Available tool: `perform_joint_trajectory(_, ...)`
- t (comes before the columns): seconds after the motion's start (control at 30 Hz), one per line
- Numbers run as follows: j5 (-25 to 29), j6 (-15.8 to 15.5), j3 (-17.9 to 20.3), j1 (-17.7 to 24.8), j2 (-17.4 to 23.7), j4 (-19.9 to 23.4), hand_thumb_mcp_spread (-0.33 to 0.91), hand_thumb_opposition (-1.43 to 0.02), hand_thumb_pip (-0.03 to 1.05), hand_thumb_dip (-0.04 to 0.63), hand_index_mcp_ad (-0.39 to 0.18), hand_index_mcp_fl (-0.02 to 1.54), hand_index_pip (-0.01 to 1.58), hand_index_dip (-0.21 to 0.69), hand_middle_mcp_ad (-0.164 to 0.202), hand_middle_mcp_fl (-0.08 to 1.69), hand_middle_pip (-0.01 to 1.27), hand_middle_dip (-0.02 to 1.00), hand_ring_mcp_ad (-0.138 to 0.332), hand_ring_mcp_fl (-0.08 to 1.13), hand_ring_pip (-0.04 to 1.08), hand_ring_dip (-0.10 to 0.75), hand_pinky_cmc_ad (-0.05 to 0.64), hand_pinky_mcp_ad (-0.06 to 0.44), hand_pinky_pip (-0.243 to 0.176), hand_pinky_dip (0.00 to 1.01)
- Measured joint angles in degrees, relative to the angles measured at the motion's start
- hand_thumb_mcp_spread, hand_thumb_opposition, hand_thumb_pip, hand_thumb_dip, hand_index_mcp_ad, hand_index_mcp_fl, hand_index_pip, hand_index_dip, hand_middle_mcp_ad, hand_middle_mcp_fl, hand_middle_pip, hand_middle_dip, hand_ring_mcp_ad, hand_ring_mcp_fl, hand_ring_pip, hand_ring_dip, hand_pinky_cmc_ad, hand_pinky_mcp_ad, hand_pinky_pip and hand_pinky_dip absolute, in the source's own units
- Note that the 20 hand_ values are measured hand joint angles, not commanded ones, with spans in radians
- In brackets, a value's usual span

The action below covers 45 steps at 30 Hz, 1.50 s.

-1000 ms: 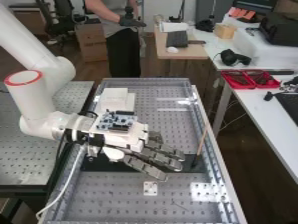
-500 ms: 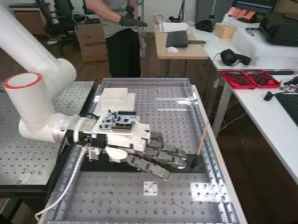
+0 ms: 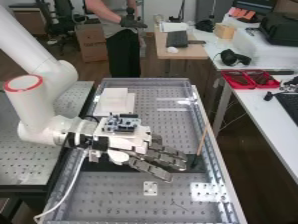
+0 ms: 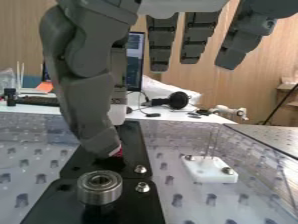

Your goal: Grab the pcb board and place it in the clear container

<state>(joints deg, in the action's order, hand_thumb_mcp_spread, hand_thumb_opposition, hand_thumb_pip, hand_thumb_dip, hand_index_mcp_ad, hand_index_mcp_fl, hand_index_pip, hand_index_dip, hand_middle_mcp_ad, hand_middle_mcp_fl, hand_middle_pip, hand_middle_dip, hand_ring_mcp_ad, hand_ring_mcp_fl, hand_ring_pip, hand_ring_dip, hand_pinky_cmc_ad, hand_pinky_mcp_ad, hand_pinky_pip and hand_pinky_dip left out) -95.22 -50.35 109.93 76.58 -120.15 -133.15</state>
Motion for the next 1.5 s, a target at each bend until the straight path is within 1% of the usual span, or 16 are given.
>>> perform_joint_trajectory(0.4,-0.8,0.7,-0.7,-0.3,-0.7,0.2,0.66,-0.85,0.40,0.300,-0.253,0.24,1.25,0.461,0.045,0.07,0.15,0.17,0.099,0.02,0.11,0.031,0.333,0.229,-0.061,0.18)
perform_joint_trajectory(0.47,-0.9,0.9,-0.9,-0.3,-1.0,0.1,0.66,-0.85,0.40,0.300,-0.253,0.24,1.27,0.461,0.045,0.07,0.15,0.17,0.099,0.02,0.11,0.031,0.333,0.232,-0.045,0.18)
perform_joint_trajectory(0.57,-1.0,0.9,-1.1,-0.4,-1.3,-0.1,0.68,-0.85,0.40,0.300,-0.257,0.31,1.31,0.461,0.049,0.07,0.15,0.17,0.099,0.02,0.11,0.031,0.333,0.232,-0.044,0.18)
perform_joint_trajectory(0.67,-1.0,1.1,-1.2,-0.5,-1.4,-0.1,0.69,-0.85,0.40,0.302,-0.293,0.31,1.33,0.461,0.049,0.07,0.15,0.17,0.099,0.02,0.11,0.031,0.333,0.232,-0.044,0.18)
perform_joint_trajectory(0.73,-1.0,1.2,-1.3,-0.6,-1.5,-0.1,0.71,-0.85,0.40,0.302,-0.290,0.32,1.33,0.461,0.049,0.07,0.15,0.17,0.099,0.02,0.11,0.031,0.333,0.229,-0.044,0.18)
perform_joint_trajectory(0.83,-1.0,1.4,-1.3,-0.6,-1.6,-0.1,0.71,-0.85,0.40,0.302,-0.304,0.34,1.34,0.464,0.045,0.07,0.15,0.17,0.096,0.02,0.11,0.031,0.333,0.232,-0.044,0.18)
perform_joint_trajectory(0.9,-1.0,1.5,-1.3,-0.6,-1.6,0.0,0.72,-0.85,0.44,0.298,-0.304,0.34,1.34,0.464,0.049,0.07,0.15,0.17,0.099,0.02,0.11,0.031,0.333,0.232,-0.044,0.18)
perform_joint_trajectory(0.93,-1.0,1.6,-1.2,-0.6,-1.6,0.0,0.72,-0.85,0.45,0.298,-0.304,0.34,1.34,0.464,0.049,0.07,0.15,0.17,0.099,0.02,0.11,0.031,0.333,0.229,-0.044,0.18)
perform_joint_trajectory(1.13,-1.0,1.8,-1.3,-0.5,-1.6,-0.1,0.72,-0.85,0.44,0.298,-0.304,0.32,1.35,0.464,0.049,0.07,0.15,0.17,0.099,0.02,0.11,0.031,0.333,0.229,-0.044,0.18)
perform_joint_trajectory(1.3,-1.0,1.9,-1.7,-0.4,-1.8,-0.7,0.72,-0.85,0.42,0.298,-0.304,0.30,1.31,0.461,0.049,0.07,0.15,0.17,0.099,0.02,0.11,0.031,0.333,0.229,-0.044,0.18)
perform_joint_trajectory(1.5,-1.1,1.8,-2.1,-0.4,-2.0,-1.1,0.72,-0.85,0.42,0.298,-0.304,0.29,1.30,0.456,0.049,0.07,0.15,0.17,0.099,0.02,0.11,0.031,0.333,0.229,-0.044,0.18)
